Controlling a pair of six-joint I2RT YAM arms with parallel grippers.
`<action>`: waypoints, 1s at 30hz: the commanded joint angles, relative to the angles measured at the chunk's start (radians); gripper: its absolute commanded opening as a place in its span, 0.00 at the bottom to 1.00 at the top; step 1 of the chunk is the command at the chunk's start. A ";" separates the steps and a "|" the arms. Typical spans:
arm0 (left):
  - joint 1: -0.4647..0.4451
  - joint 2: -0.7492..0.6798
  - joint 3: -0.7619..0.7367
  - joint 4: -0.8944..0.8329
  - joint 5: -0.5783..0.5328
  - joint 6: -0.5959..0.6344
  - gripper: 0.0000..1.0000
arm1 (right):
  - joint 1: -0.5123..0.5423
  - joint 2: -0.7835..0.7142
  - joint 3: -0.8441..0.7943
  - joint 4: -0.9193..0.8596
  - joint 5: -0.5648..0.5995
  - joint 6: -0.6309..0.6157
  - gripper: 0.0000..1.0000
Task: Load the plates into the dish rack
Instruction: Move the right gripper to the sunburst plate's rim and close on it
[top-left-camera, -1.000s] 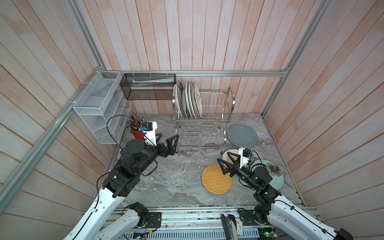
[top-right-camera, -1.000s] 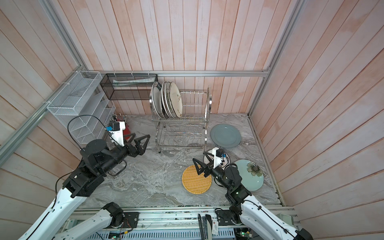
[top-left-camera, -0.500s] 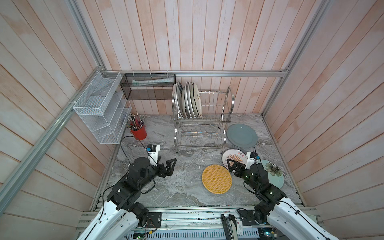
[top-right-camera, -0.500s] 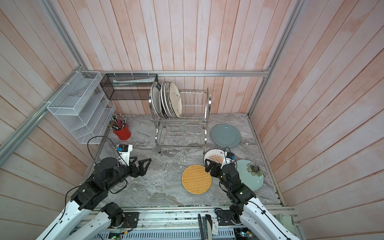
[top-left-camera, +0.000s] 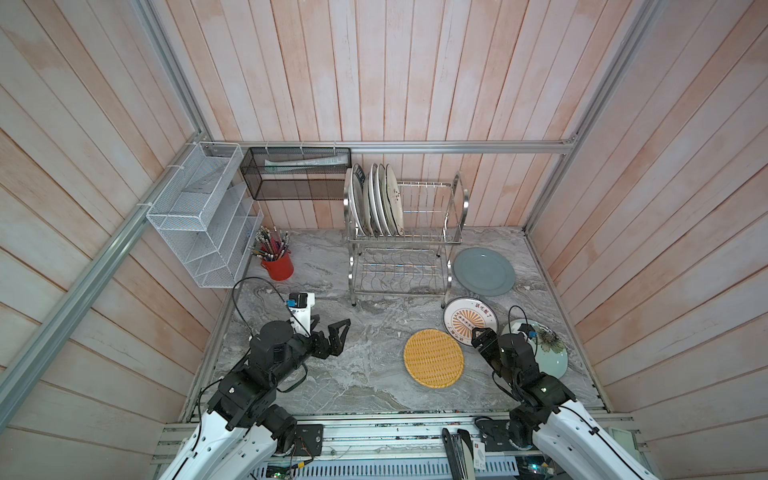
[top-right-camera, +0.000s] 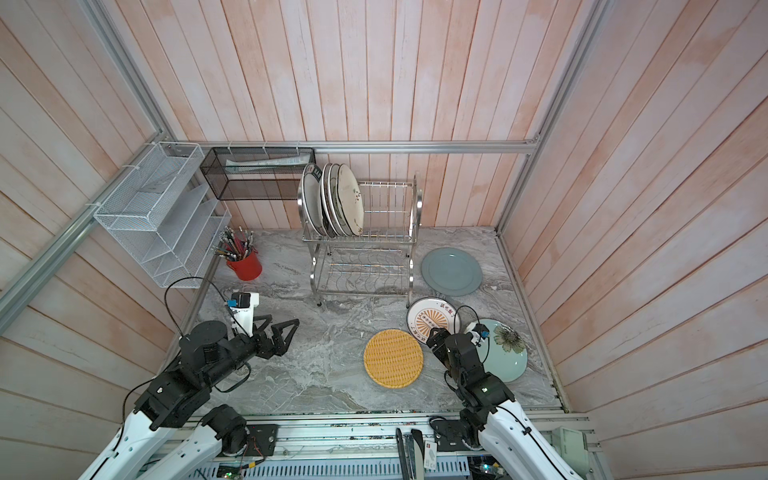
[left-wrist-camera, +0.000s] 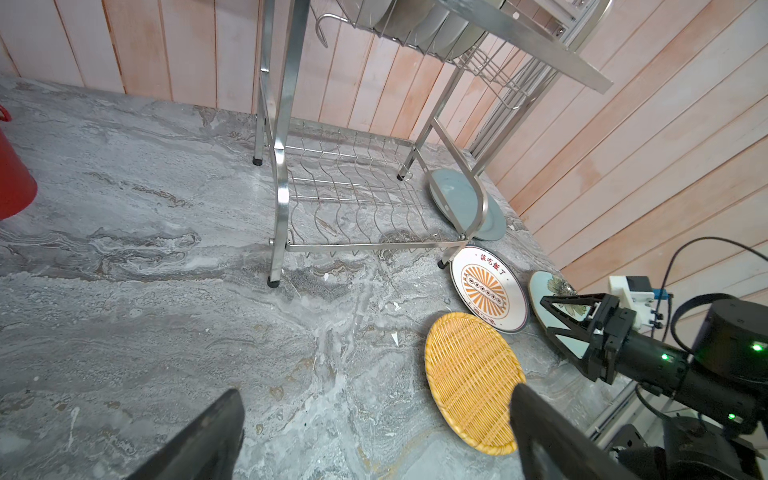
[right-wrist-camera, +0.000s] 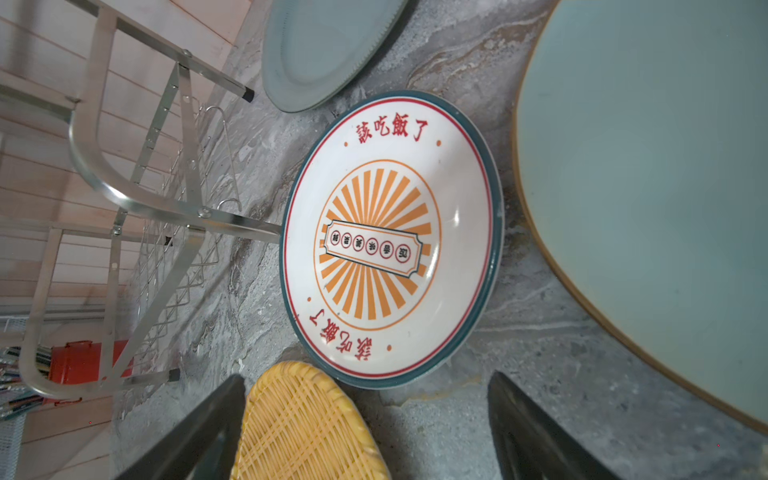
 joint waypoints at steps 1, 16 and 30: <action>0.003 -0.006 -0.012 0.008 0.009 -0.004 1.00 | -0.005 0.017 -0.030 0.044 -0.008 0.064 0.87; 0.005 0.000 -0.012 0.003 -0.010 -0.011 1.00 | -0.057 0.210 -0.142 0.349 -0.057 0.174 0.73; 0.007 -0.004 -0.010 -0.001 -0.024 -0.013 1.00 | -0.073 0.335 -0.221 0.528 -0.044 0.330 0.57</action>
